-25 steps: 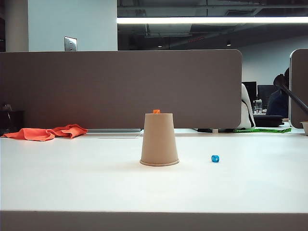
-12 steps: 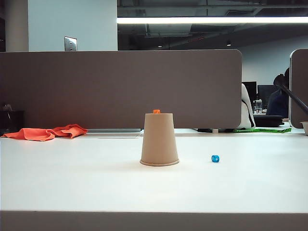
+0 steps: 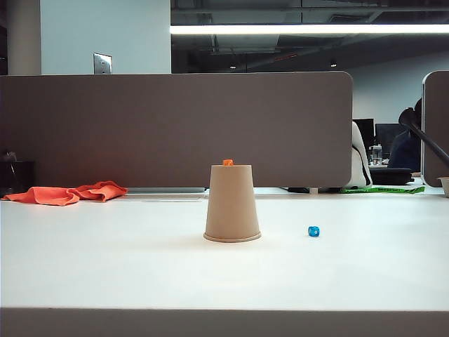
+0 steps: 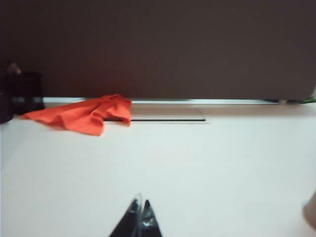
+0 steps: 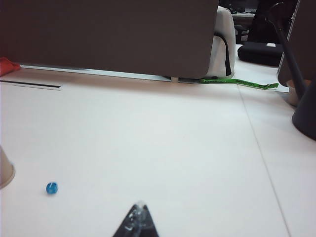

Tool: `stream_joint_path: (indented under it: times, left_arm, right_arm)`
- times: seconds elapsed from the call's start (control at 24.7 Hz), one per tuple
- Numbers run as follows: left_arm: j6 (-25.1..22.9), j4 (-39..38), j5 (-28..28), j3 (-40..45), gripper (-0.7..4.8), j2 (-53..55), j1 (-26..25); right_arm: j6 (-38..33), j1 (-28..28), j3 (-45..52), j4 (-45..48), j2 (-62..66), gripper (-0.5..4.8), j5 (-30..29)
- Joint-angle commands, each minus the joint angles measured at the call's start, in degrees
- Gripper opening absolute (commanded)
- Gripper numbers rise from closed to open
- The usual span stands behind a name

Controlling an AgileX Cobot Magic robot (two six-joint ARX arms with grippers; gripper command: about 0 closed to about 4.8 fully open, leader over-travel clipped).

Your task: Throw the dice onto the paper cup, compare its value with the values of the other dice on the table, place the die with the higher value on the paper cup, and take no action if both dice have the same value.

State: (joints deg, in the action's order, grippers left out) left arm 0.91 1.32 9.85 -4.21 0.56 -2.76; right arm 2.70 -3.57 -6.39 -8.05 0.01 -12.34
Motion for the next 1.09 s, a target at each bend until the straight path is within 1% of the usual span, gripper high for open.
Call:
stream_joint_path:
  times: [0.04, 0.16, 0.24, 0.36, 0.4, 0.49, 0.65, 0.73, 0.81, 0.85, 0.93, 1.01, 1.09]
  left_arm:
    - [-0.5, -2.9, 2.3, -1.9, -0.06, 1.0, 0.0]
    - [-0.5, -4.0, 5.3, -3.8, -0.06, 4.0, 0.0]
    - [-1.4, -4.1, 7.0, -5.0, -0.06, 6.5, 0.0]
    - [-3.1, -3.9, 9.2, -7.4, -0.06, 11.3, 0.1]
    - [-4.4, -3.8, 9.9, -8.9, -0.06, 14.2, 0.6]
    - [-6.8, -2.5, 9.9, -11.4, -0.06, 18.9, 3.1]
    - [-7.0, 1.9, 9.0, -13.7, -0.06, 25.6, 9.5]
    - [-7.1, 3.9, 8.0, -14.6, -0.06, 29.5, 13.0]
    - [-8.3, 5.7, 7.1, -15.2, -0.06, 33.0, 16.2]
    - [-9.8, 7.6, 5.6, -15.8, -0.06, 36.6, 19.4]
    - [-10.3, 11.1, 5.1, -16.7, -0.06, 41.6, 22.6]
    - [-11.3, 14.6, 5.2, -17.8, -0.06, 46.5, 24.5]
    - [-11.7, 18.3, 5.4, -19.5, -0.06, 51.6, 25.9]
  right_arm:
    - [0.5, 0.1, -2.0, -3.0, 0.1, -0.01, -1.4]
    - [-0.1, 0.7, -3.5, -2.9, 1.4, -0.01, -4.7]
    - [-0.2, 1.2, -4.3, -2.8, 3.3, -0.01, -7.4]
    - [-0.1, 2.4, -5.9, -2.9, 6.9, -0.01, -8.5]
    - [0.1, 3.6, -7.2, -2.9, 10.0, -0.01, -8.3]
    - [0.6, 5.3, -9.5, -2.8, 14.7, -0.01, -8.2]
    - [0.6, 8.3, -13.5, -2.9, 22.6, -0.01, -7.6]
    - [0.6, 10.2, -15.6, -2.9, 26.4, -0.01, -5.2]
    - [0.5, 12.3, -17.7, -2.9, 30.0, -0.01, -1.3]
    - [0.6, 15.0, -19.9, -3.5, 33.6, -0.01, 4.2]
    - [0.6, 18.6, -22.8, -5.1, 38.0, -0.01, 10.1]
    - [0.6, 22.2, -25.3, -6.4, 42.7, -0.01, 14.3]
    - [0.5, 24.4, -26.1, -6.5, 46.3, -0.01, 15.2]
